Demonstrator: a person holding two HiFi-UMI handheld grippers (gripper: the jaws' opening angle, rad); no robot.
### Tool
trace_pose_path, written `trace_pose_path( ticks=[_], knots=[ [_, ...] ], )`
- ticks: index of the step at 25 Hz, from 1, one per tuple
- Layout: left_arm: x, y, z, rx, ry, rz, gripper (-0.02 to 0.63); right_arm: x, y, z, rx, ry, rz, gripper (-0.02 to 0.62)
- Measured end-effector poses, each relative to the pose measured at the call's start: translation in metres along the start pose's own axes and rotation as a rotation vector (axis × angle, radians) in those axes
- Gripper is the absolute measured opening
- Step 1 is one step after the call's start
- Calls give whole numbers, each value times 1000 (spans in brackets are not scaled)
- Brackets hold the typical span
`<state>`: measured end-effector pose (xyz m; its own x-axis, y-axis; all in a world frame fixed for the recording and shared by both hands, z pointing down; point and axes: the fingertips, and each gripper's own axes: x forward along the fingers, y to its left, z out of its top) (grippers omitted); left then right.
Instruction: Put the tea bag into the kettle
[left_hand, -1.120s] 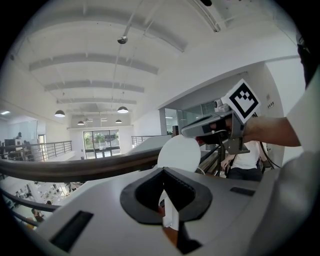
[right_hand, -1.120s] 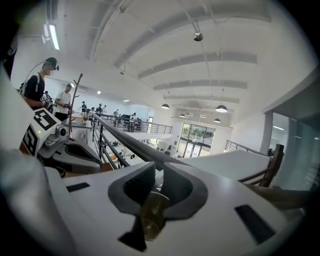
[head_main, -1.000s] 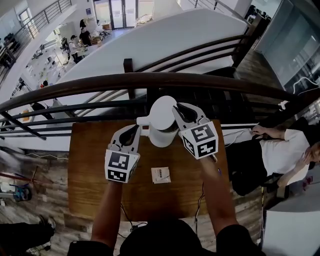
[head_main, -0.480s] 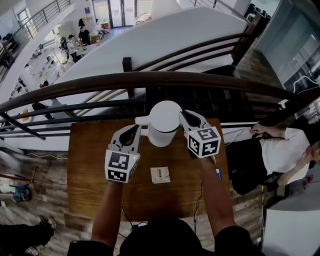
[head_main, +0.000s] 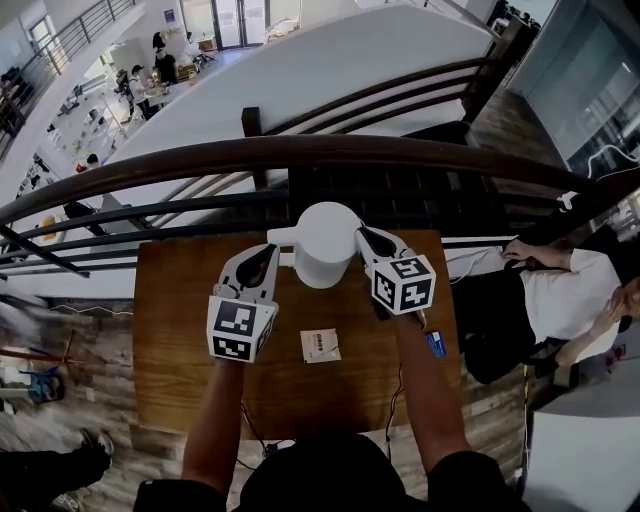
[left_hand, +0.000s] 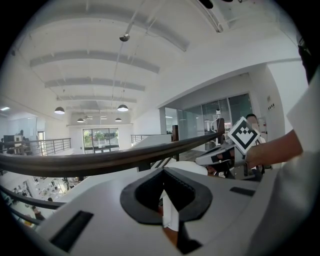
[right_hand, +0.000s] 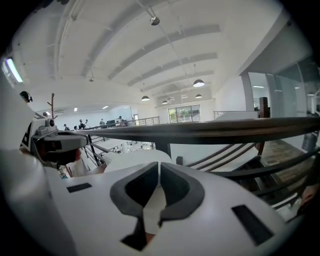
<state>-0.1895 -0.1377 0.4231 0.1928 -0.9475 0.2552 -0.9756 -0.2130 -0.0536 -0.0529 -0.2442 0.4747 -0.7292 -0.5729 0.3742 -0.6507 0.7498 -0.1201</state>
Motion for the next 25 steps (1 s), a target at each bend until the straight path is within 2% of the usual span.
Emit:
trace_pose_path(
  ticks=[11,25],
  knots=[
    [4,1,5,-14,6,5,3,-4,-7,9,4,-22,-7,29],
    [-22,3,-5,-1,1,23,3,-26,15,4,9,-97,-16,29]
  ],
)
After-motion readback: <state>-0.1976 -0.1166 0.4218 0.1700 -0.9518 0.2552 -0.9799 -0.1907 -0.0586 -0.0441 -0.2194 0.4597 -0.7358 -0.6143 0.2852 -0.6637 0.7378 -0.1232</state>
